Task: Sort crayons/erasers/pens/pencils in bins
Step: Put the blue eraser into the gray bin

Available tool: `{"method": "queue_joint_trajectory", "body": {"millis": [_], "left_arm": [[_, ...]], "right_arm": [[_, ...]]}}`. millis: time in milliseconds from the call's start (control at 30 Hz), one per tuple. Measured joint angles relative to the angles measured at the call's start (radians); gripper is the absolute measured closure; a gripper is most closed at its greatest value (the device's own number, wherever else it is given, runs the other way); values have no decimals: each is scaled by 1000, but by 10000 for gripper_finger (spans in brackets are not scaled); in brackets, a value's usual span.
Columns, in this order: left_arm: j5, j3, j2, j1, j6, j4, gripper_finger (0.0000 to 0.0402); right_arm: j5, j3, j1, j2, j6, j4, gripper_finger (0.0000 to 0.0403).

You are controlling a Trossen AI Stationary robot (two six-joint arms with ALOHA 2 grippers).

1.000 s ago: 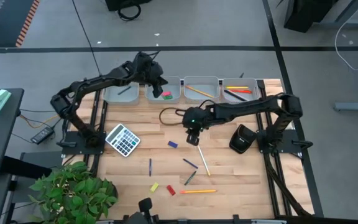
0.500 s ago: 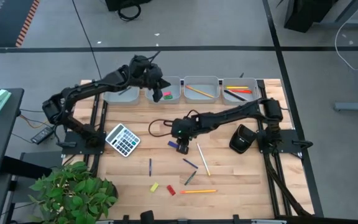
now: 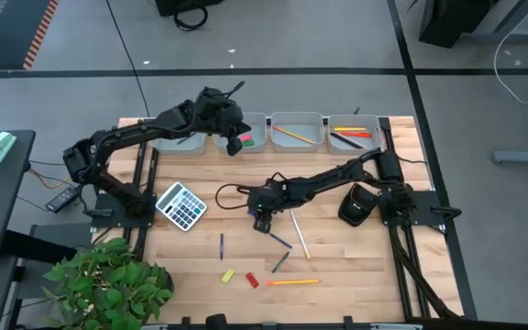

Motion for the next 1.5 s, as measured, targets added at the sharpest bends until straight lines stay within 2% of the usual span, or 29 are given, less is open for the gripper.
{"method": "queue_joint_trajectory", "body": {"millis": [133, 367, 900, 967, 1167, 1500], "left_arm": [[-1, 0, 0, 15, 60, 5, 387], [-1, 0, 0, 30, 8, 10, 379], [0, 0, 1, -30, 13, -42, 383], [-5, 0, 1, -28, 17, -55, 380], [-103, 0, 1, -2, 116, -25, 381], [-107, 0, 1, 31, 157, -85, 383]], "right_arm": [[2, 1, -5, 2, 0, 0, 212], [4, -1, 2, 1, 16, 6, 212], [57, -2, 41, 29, 52, 55, 215], [58, -2, 44, 29, 46, 56, 221], [56, -2, 42, 29, 10, 61, 258], [56, -2, 38, 29, -45, 61, 329]]}}
